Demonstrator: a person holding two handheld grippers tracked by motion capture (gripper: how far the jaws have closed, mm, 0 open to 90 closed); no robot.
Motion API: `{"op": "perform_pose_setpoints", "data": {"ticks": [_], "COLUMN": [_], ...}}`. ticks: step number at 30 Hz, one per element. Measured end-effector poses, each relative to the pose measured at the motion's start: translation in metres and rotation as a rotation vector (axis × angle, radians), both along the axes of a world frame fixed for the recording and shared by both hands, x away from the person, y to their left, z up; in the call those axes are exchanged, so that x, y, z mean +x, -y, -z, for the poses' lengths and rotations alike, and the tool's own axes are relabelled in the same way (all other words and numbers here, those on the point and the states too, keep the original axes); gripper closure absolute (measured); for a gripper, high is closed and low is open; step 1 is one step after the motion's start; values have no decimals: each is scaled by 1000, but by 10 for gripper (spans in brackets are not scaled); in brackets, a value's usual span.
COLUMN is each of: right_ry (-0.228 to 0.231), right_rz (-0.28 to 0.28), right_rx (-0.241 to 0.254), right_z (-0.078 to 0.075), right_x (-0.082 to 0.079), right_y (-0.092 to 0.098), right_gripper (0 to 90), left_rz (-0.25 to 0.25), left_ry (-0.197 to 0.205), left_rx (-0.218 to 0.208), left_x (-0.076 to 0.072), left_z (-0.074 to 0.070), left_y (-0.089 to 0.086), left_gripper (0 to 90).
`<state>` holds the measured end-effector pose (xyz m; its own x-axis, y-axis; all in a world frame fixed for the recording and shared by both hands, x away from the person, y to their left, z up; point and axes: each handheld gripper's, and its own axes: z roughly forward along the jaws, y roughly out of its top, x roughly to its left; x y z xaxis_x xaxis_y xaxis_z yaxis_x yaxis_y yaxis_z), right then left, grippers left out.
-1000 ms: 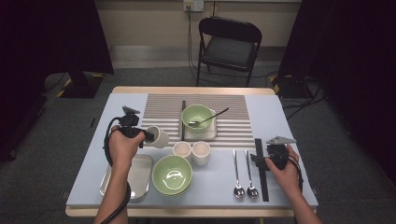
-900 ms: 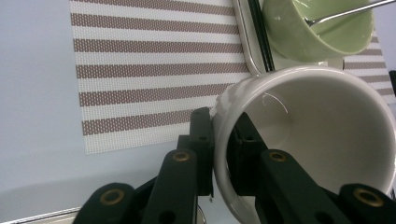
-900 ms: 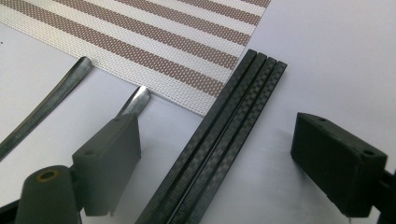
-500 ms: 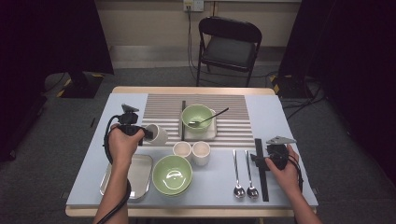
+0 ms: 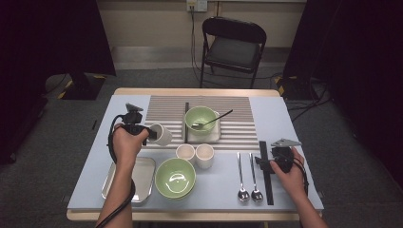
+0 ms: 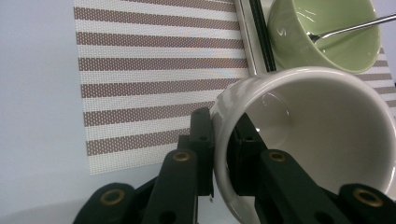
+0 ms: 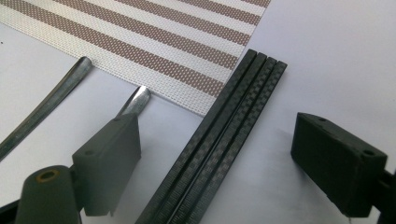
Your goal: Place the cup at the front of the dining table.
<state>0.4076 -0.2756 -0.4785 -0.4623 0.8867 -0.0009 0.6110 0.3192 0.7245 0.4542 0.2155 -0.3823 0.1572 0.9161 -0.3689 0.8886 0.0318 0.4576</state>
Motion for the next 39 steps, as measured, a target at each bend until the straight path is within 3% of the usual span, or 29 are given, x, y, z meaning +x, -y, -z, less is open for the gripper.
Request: {"op": "perform_pose_setpoints", "data": {"ticks": [4,39], "right_ry": [0,0], "right_rz": [1,0], "right_rx": [0,0], "right_z": [0,0], "right_x": [0,0], "right_y": [0,0], "right_gripper": [149,149], "left_rz": [1,21], "left_ry": [3,-13], "left_rx": [-16,-3], "left_x": [2,21], "left_z": [1,8], "left_y": [0,8], "left_gripper": [821,824]}}
